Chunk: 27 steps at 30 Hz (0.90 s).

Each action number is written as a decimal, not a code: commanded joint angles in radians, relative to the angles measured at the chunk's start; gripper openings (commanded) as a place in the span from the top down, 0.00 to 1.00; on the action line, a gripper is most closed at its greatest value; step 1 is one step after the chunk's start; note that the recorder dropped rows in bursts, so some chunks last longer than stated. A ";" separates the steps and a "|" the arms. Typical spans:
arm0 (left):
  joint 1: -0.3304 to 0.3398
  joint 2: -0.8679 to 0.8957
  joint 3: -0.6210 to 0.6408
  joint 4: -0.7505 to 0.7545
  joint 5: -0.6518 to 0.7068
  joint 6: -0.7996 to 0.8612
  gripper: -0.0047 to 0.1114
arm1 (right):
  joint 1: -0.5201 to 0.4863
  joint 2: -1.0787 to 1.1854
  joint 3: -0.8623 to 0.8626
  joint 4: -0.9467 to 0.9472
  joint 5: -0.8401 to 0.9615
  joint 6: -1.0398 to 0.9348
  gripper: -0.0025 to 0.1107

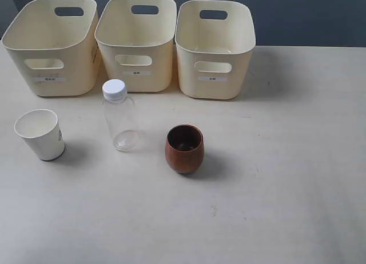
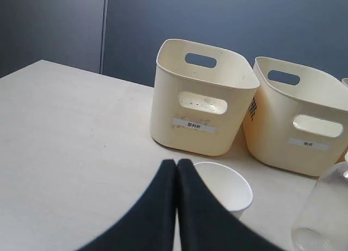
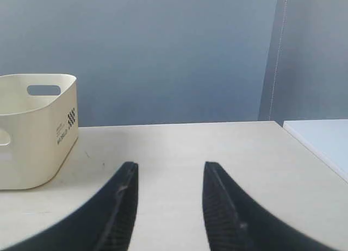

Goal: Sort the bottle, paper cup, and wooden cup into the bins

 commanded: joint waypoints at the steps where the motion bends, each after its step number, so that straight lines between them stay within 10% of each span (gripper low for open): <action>1: -0.010 -0.006 0.000 -0.008 -0.014 -0.004 0.96 | 0.002 -0.006 0.001 0.000 -0.007 -0.005 0.64; 27: -0.010 -0.006 0.000 0.029 -0.149 -0.006 0.96 | 0.002 -0.006 0.001 0.000 -0.007 -0.005 0.64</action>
